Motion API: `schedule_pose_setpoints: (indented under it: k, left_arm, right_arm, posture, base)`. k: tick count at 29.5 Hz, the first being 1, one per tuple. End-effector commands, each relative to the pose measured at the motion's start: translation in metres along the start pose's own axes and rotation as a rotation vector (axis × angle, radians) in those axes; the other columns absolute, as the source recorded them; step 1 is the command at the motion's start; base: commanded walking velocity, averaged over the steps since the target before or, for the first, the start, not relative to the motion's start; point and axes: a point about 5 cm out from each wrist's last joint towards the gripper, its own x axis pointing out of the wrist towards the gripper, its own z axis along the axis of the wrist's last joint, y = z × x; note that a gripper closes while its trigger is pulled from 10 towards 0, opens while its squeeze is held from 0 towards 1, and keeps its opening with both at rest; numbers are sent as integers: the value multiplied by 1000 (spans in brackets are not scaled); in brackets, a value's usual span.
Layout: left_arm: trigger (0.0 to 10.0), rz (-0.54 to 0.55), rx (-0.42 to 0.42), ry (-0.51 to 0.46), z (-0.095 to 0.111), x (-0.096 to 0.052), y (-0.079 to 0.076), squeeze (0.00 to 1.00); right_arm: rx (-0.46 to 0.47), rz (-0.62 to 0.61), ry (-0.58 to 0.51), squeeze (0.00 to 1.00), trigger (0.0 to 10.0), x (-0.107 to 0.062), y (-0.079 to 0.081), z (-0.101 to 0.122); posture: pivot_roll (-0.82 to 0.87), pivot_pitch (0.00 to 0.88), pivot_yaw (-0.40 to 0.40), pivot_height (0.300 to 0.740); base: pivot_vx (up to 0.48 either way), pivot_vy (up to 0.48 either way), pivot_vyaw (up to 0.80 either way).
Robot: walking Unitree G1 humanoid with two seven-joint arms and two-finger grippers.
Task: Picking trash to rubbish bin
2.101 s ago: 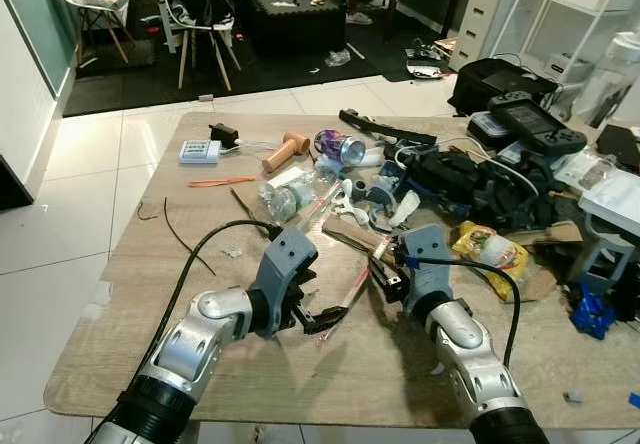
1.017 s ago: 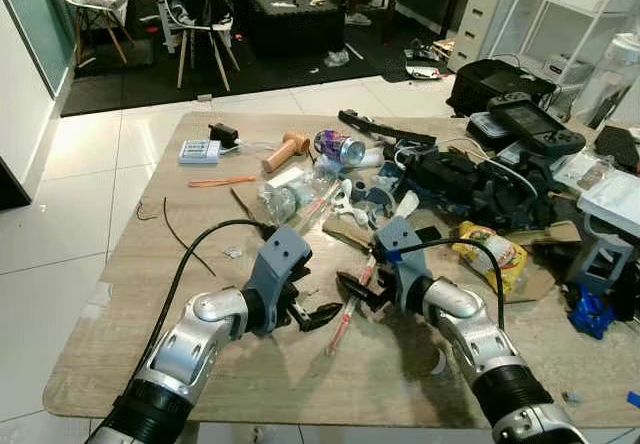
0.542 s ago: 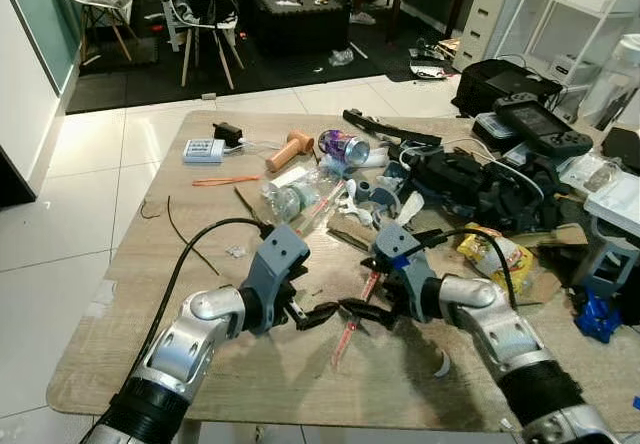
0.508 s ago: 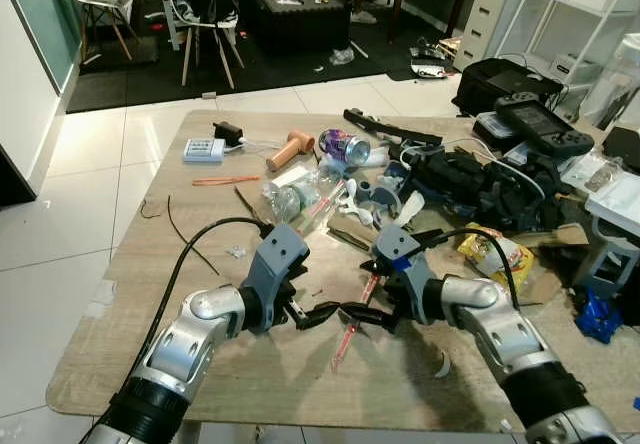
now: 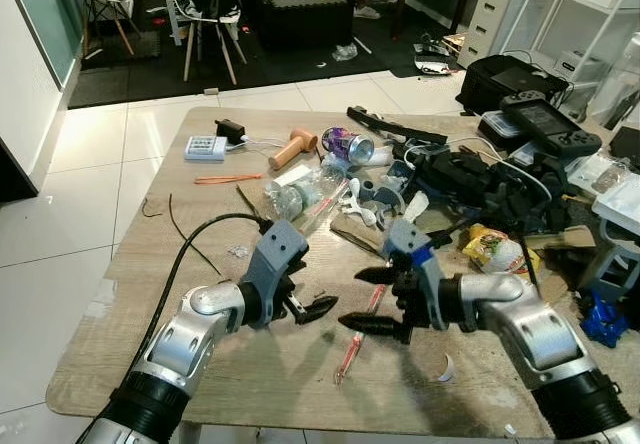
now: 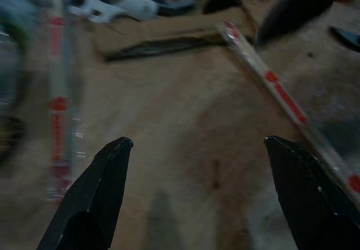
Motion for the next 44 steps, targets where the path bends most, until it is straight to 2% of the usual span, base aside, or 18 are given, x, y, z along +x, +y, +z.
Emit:
schedule_pose_setpoints:
  k: [1, 4, 5, 6, 7, 8, 9, 10, 14, 16, 17, 18, 20, 24, 26, 28, 38, 44]
  left_arm:
    - [10000, 19, 9, 12, -2, -2, 4, 1000]
    - [10000, 13, 9, -4, 0, -1, 4, 1000]
    - [10000, 12, 10, -5, 0, -1, 4, 1000]
    - [10000, 12, 10, -5, 0, -1, 4, 1000]
    - [10000, 19, 9, -6, -1, -2, 5, 1000]
    - [10000, 19, 9, -6, -1, -2, 5, 1000]
    - [10000, 21, 7, -7, -1, -2, 5, 1000]
    - [10000, 17, 8, -6, -2, -2, 5, 1000]
    - [10000, 14, 10, -5, -2, -1, 5, 1000]
    - [10000, 13, 15, -5, -2, -2, 6, 1000]
    - [10000, 13, 15, -5, -2, -2, 6, 1000]
    - [10000, 13, 17, -5, -1, -2, 7, 1000]
    - [10000, 10, 26, 1, -2, -3, 8, 1000]
    - [10000, 8, 33, 5, -2, -5, 10, 1000]
    - [10000, 10, 37, 7, -3, -7, 12, 1000]
    - [10000, 11, 39, 8, -3, -8, 12, 1000]
    - [10000, 10, 33, 8, -6, -14, 14, 1000]
    - [10000, 20, 22, 0, -5, -14, 16, 1000]
  right_arm:
    - [0, -30, -19, 0, 10000, -3, -3, 4]
    - [2, -122, 3, 0, 10000, -5, -9, 2]
    - [-18, -229, -9, 0, 10000, -2, -14, 1]
    - [-18, -229, -9, 0, 10000, -2, -14, 1]
    - [-30, -547, -111, 0, 10000, 2, -30, 6]
    - [-30, -547, -111, 0, 10000, 2, -30, 6]
    - [13, -689, -193, 0, 10000, 2, -35, 9]
    - [120, -810, -326, 0, 10000, 4, -35, 12]
    - [145, -820, -380, 0, 10000, 7, -31, 13]
    - [221, -820, -488, 0, 10000, 20, -22, 12]
    - [221, -820, -488, 0, 10000, 20, -22, 12]
    - [283, -835, -505, 0, 10000, 29, -18, 8]
    - [382, -894, -455, 0, 10000, 44, -16, -3]
    - [471, -882, -380, 0, 10000, 61, -14, -14]
    - [596, -872, -269, 0, 10000, 76, -10, -34]
    - [646, -851, -223, 0, 10000, 80, -7, -42]
    - [773, -878, -222, 0, 10000, 77, -4, -41]
    - [800, -890, -324, 0, 10000, 72, -10, -23]
  posture:
    - [-95, 94, 8, 740]
    - [-97, 93, 6, 740]
    - [-97, 93, 6, 740]
    - [-97, 93, 6, 740]
    - [-102, 93, 4, 740]
    - [-102, 93, 4, 740]
    - [-100, 94, 8, 740]
    - [-98, 94, 12, 740]
    - [-96, 94, 16, 740]
    - [-93, 92, 19, 740]
    - [-93, 92, 19, 740]
    - [-90, 91, 20, 740]
    - [-89, 91, 20, 740]
    - [-80, 86, 17, 740]
    - [-71, 85, 11, 740]
    - [-69, 85, 10, 740]
    - [-79, 81, 14, 740]
    - [-82, 76, 12, 740]
  base:
    - [0, 0, 0]
    - [0, 0, 0]
    - [0, 0, 0]
    - [0, 0, 0]
    - [0, 0, 0]
    - [0, 0, 0]
    - [0, 0, 0]
    - [0, 0, 0]
    - [0, 0, 0]
    - [0, 0, 0]
    - [0, 0, 0]
    - [0, 0, 0]
    - [0, 0, 0]
    - [0, 0, 0]
    - [0, 0, 0]
    - [0, 0, 0]
    - [0, 0, 0]
    - [0, 0, 0]
